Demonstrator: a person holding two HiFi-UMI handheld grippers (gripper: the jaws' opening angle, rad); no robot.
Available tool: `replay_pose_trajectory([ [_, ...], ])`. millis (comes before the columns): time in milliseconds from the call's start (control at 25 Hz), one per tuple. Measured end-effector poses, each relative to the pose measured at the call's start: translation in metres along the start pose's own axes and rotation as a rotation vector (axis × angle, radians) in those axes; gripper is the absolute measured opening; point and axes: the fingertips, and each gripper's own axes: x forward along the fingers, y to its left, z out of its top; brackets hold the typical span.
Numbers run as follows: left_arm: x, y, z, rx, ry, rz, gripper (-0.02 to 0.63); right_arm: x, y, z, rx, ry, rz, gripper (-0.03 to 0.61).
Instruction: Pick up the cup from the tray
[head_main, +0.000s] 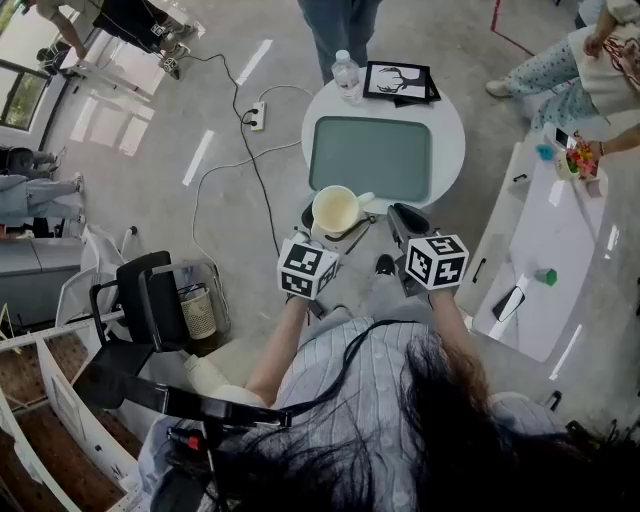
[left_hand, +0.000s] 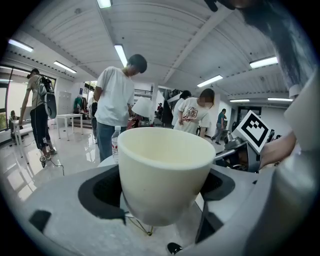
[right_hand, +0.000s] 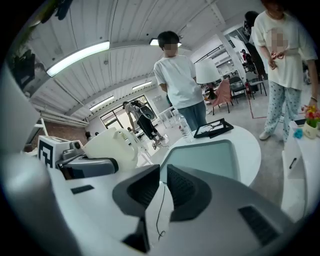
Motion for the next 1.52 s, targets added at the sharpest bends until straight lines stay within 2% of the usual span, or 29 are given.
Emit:
replay_pose_trajectory([
  [440,-0.097,-0.015,-0.033,0.029,-0.009,-0.051,0.46,-0.022,0.09,-0.058,-0.014,-0.012,-0.011,0.06],
  [800,-0.175,-0.035,-0.071,-0.047,-0.057,-0.051,0.46,-0.064,0.151,-0.12,-0.044,-0.006,-0.031,0.06],
  [1040,-0.209,-0.058,-0.099,-0.078,-0.045,-0.07,0.46,-0.103,0.171,-0.155,-0.045,0.007,-0.063,0.06],
  [1520,-0.233,-0.13,-0.106,-0.059,-0.056,-0.1,0.459,-0.17,0.175,-0.171,-0.076,-0.027,-0.063,0.06],
])
